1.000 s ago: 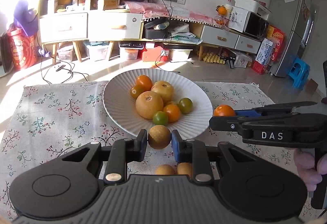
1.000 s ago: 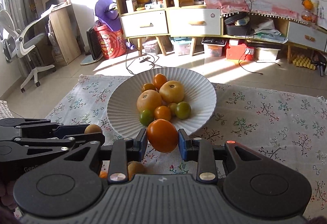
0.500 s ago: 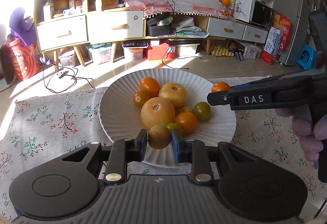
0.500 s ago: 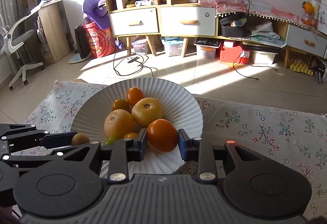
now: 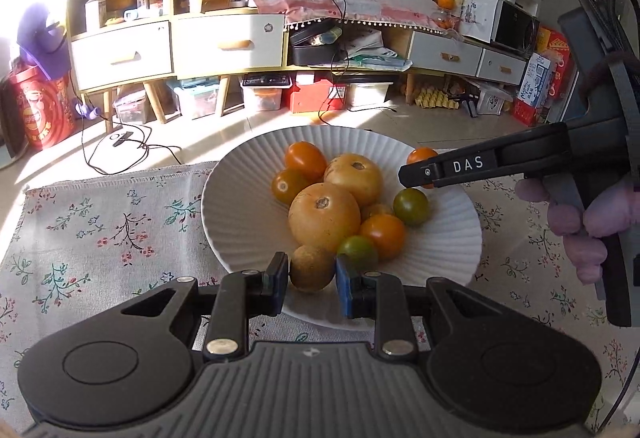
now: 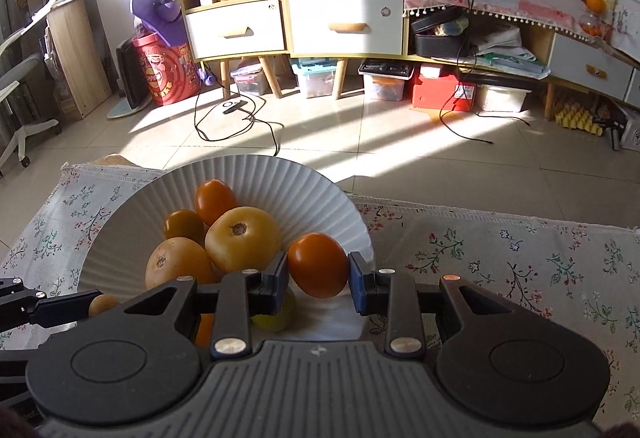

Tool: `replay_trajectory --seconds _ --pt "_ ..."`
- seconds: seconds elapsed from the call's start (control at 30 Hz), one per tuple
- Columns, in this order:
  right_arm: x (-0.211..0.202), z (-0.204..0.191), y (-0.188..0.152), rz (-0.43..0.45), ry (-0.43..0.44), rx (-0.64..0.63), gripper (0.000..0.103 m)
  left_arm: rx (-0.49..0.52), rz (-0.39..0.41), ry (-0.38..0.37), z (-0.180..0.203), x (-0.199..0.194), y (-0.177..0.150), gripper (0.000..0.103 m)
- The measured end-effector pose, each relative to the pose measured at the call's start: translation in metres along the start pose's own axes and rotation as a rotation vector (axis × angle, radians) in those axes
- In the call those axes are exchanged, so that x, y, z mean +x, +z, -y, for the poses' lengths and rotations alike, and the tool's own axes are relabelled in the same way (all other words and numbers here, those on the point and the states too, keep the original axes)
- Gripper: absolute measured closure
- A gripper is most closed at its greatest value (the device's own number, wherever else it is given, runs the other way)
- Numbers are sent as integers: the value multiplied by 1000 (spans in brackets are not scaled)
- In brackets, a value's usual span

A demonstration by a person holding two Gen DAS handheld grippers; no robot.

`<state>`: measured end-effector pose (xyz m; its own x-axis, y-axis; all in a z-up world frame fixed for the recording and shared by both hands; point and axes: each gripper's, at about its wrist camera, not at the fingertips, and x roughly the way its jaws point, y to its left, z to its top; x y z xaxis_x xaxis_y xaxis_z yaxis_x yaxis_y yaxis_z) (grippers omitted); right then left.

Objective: Organize fruits
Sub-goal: 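Carry the brown fruit and tangerine into the white bowl and open both tools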

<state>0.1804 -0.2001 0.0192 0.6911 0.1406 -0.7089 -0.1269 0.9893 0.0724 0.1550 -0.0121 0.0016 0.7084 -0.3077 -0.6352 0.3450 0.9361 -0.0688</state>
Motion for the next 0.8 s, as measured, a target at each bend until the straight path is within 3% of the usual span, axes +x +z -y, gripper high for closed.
replay_trajectory --seconds 0.27,0.53,0.67,0.8 --pt "0 -3 6 -7 20 -4 72 2 4 -3 -1 -1 2 85" --pt "-12 -5 8 2 35 6 54 6 19 1 2 -10 5 57" --pt "-20 -8 5 15 32 12 40 14 13 3 6 -17 4 50" --pt "-28 -9 2 17 35 23 35 14 20 3 8 -27 1 41"
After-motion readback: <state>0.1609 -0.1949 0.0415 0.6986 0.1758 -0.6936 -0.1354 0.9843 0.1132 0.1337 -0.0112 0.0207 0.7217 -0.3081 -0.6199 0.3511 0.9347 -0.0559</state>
